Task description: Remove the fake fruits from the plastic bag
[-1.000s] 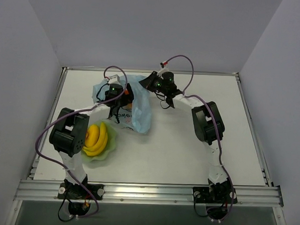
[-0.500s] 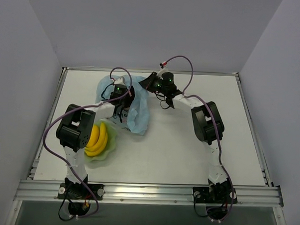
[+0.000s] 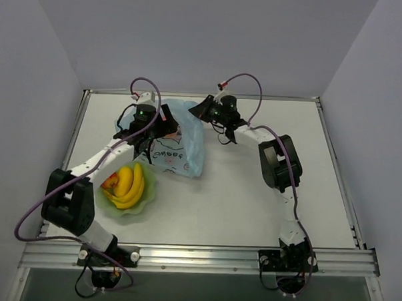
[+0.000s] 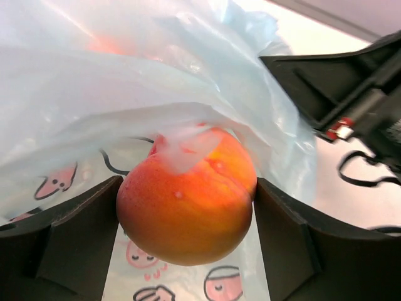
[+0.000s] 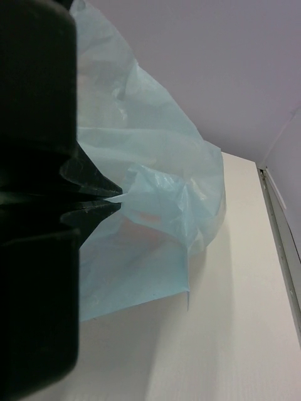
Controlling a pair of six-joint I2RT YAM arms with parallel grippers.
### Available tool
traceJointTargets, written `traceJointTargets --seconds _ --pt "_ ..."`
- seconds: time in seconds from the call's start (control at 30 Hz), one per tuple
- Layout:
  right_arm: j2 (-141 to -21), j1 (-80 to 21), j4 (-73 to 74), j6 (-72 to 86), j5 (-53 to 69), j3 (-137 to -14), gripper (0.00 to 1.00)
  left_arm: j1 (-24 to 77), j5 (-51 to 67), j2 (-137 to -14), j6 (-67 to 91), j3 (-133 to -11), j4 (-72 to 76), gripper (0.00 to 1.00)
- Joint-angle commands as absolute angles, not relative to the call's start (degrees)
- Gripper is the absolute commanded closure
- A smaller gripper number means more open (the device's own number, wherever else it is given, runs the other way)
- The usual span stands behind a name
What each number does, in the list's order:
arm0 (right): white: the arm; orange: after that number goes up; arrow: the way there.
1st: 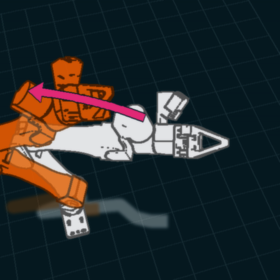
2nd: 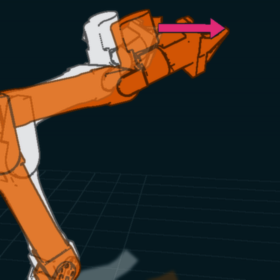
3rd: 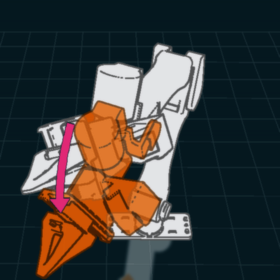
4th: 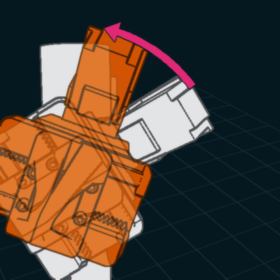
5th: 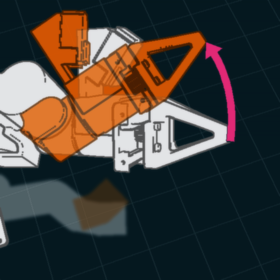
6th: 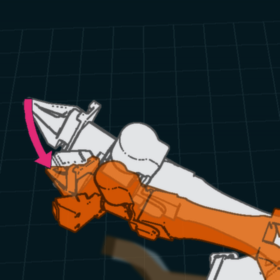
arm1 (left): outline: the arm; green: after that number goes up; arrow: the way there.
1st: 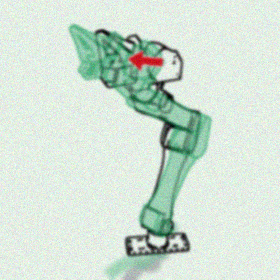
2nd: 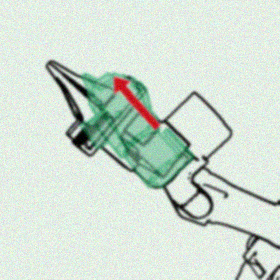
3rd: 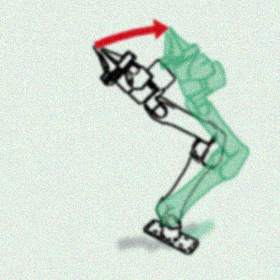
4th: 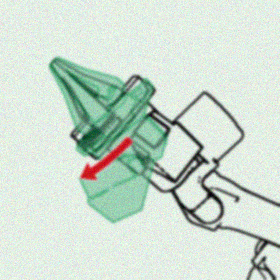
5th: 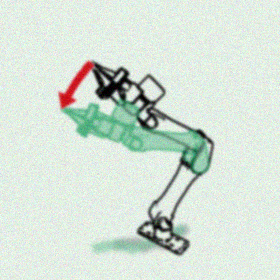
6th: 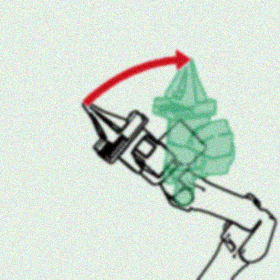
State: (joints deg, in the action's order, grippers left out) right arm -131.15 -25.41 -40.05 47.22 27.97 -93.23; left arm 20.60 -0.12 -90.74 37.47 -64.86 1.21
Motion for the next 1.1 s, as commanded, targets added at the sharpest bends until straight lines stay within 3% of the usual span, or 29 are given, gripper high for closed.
traceJointTargets --seconds 0.0,0.3,0.6,1.07 --pt "-131.57 -24.79 -41.40 44.83 29.71 -93.52 1.00 20.48 -1.23 -84.21 35.51 -64.08 -6.23 0.57" --pt "-129.38 -24.08 -41.31 42.72 30.14 -89.74 1.00 20.48 -2.45 -61.83 33.22 -57.40 -23.18 0.57" --pt "-128.85 -24.17 -43.24 41.31 31.99 -86.57 1.00 20.48 -15.55 -38.69 37.53 -45.62 -40.60 0.57" --pt "-129.29 -24.08 -45.35 42.28 33.22 -86.22 1.00 20.48 -22.32 -45.09 39.29 -41.14 -34.37 0.47"
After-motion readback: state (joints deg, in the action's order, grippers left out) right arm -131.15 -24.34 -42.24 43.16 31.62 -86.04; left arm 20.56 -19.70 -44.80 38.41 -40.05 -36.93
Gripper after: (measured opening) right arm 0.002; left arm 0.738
